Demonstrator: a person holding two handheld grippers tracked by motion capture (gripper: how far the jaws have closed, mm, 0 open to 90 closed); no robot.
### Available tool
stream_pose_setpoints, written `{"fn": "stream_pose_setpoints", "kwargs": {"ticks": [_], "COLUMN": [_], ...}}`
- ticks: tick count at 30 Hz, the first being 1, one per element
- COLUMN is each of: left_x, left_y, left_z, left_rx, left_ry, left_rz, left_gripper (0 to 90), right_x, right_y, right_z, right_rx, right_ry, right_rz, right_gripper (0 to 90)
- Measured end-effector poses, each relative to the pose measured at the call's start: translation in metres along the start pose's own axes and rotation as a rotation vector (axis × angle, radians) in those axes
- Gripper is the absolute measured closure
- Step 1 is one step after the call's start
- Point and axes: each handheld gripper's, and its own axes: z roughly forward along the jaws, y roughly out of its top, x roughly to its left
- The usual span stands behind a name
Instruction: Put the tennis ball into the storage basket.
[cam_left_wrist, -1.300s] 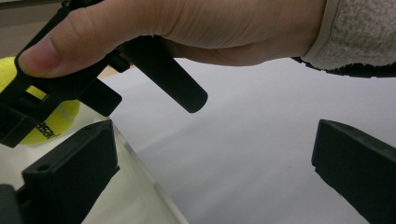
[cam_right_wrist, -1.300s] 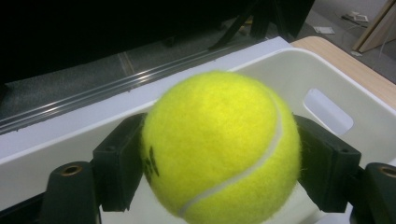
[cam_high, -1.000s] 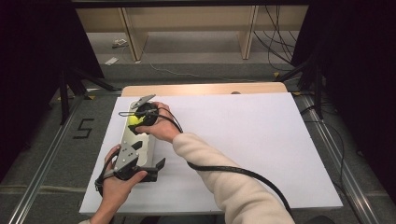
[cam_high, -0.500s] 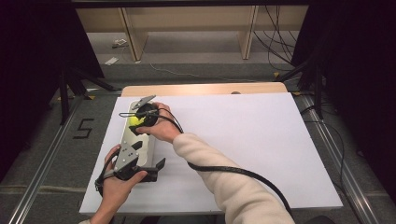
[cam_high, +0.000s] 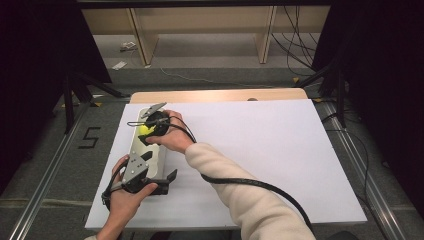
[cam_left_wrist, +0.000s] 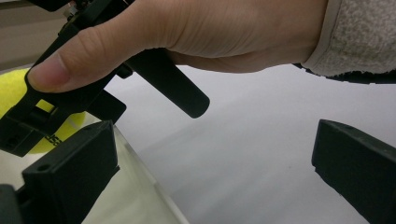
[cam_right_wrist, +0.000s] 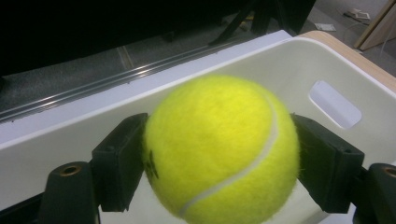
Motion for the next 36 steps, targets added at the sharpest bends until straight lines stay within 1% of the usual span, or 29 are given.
{"fn": "stream_pose_setpoints", "kwargs": {"ticks": [6,9,10,13,16,17,18,19,21,25,27,28,30,31,32,36], "left_x": [0.000,0.000,0.000,0.000,0.000,0.000,0.000,0.000,0.000,0.000,0.000,0.000,0.000,0.000,0.000,0.000], "left_y": [0.000,0.000,0.000,0.000,0.000,0.000,0.000,0.000,0.000,0.000,0.000,0.000,0.000,0.000,0.000,0.000], "left_z": [0.000,0.000,0.000,0.000,0.000,0.000,0.000,0.000,0.000,0.000,0.000,0.000,0.000,0.000,0.000,0.000], "left_rx": [-0.001,-0.001,-0.001,0.000,-0.002,-0.002,-0.001,-0.001,0.000,0.000,0.000,0.000,0.001,0.001,0.001,0.001], "left_ry": [0.000,0.000,0.000,0.000,0.001,0.002,0.002,0.001,0.001,0.000,0.000,0.000,0.000,0.000,0.001,0.002], "left_rz": [0.000,0.001,0.000,0.001,0.000,0.000,0.000,0.000,0.001,0.002,0.001,0.000,0.000,0.000,0.001,0.000], "left_gripper": [0.0,0.0,0.0,0.0,0.0,0.0,0.0,0.0,0.0,0.0,0.0,0.0,0.0,0.0,0.0,0.0], "right_x": [0.000,-0.001,-0.001,-0.001,-0.002,-0.002,-0.002,-0.002,-0.003,-0.004,-0.005,-0.005,-0.006,-0.006,-0.006,-0.008], "right_y": [-0.001,-0.001,0.000,0.000,0.000,0.001,0.002,0.002,0.003,0.004,0.004,0.004,0.004,0.004,0.004,0.003], "right_z": [0.001,0.001,0.001,0.000,-0.001,-0.002,-0.002,-0.003,-0.005,-0.009,-0.009,-0.011,-0.012,-0.014,-0.015,-0.020], "right_rx": [0.002,0.000,-0.005,0.003,-0.028,-0.029,-0.033,-0.034,-0.045,-0.046,-0.055,-0.048,-0.058,-0.055,-0.059,-0.073], "right_ry": [-0.001,-0.006,-0.006,-0.004,-0.014,-0.013,-0.013,-0.016,-0.015,-0.014,-0.016,-0.012,-0.014,-0.013,-0.015,-0.017], "right_rz": [0.001,-0.010,-0.007,-0.002,-0.003,-0.007,0.006,0.006,-0.002,0.004,0.001,0.005,0.008,0.001,0.009,0.011], "right_gripper": [25.0,25.0,25.0,24.7,20.4,19.1,18.2,17.6,17.2,16.8,16.5,16.4,16.3,16.4,16.3,16.4]}}
